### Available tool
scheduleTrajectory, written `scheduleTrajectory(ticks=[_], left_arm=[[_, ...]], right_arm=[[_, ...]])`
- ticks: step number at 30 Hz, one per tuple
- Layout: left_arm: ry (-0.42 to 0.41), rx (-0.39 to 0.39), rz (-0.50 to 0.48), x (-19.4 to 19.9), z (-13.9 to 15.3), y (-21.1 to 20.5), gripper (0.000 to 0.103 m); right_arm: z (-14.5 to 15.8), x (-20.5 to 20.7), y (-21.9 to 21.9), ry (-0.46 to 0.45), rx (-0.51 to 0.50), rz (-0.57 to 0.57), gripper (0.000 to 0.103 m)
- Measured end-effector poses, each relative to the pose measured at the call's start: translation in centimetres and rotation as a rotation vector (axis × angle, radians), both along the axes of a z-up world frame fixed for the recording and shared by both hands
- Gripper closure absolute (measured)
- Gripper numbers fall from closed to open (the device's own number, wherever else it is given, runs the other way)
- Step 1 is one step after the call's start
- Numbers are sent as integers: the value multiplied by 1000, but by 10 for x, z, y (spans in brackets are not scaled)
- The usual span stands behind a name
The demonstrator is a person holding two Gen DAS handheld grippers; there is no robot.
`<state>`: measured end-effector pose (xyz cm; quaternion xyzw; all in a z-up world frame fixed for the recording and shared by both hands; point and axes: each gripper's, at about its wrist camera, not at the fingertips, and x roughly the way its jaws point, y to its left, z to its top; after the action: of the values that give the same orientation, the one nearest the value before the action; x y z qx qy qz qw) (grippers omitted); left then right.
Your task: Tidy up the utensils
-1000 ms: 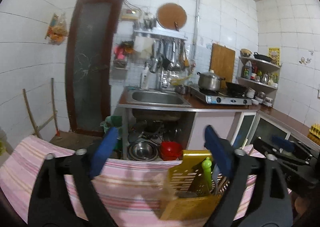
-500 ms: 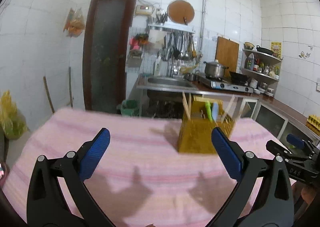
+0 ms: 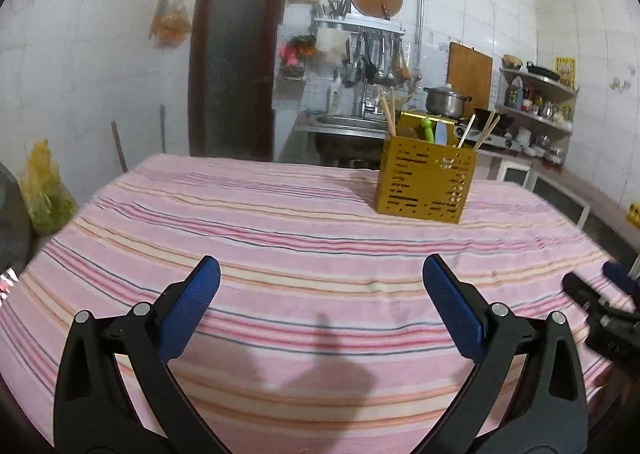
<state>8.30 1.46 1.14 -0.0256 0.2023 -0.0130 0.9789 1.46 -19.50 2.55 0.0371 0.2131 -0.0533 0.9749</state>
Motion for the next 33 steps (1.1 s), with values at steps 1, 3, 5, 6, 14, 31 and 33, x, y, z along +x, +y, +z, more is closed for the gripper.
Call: scheduleTrajectory(ticks=[1, 3, 5, 6, 14, 31, 33], left_arm=[[-8, 29, 11, -3, -5, -2, 5], [-2, 39, 15, -6, -10, -3, 5], [18, 17, 5, -3, -10, 1, 5], [21, 9, 10, -2, -10, 3, 5], [-19, 30, 12, -10, -8, -1, 5], [-63, 47, -1, -19, -6, -5, 5], [-69, 48, -2, -20, -5, -6, 5]], right_arm=[[-2, -3, 0, -10, 1, -6, 4], [0, -8, 0, -38, 0, -5, 4], [1, -11, 2, -55, -7, 6, 4], [1, -12, 4, -56, -14, 7, 4], [0, -19, 6, -82, -21, -11, 4], [1, -21, 3, -88, -17, -20, 4], [2, -20, 1, -85, -11, -22, 4]])
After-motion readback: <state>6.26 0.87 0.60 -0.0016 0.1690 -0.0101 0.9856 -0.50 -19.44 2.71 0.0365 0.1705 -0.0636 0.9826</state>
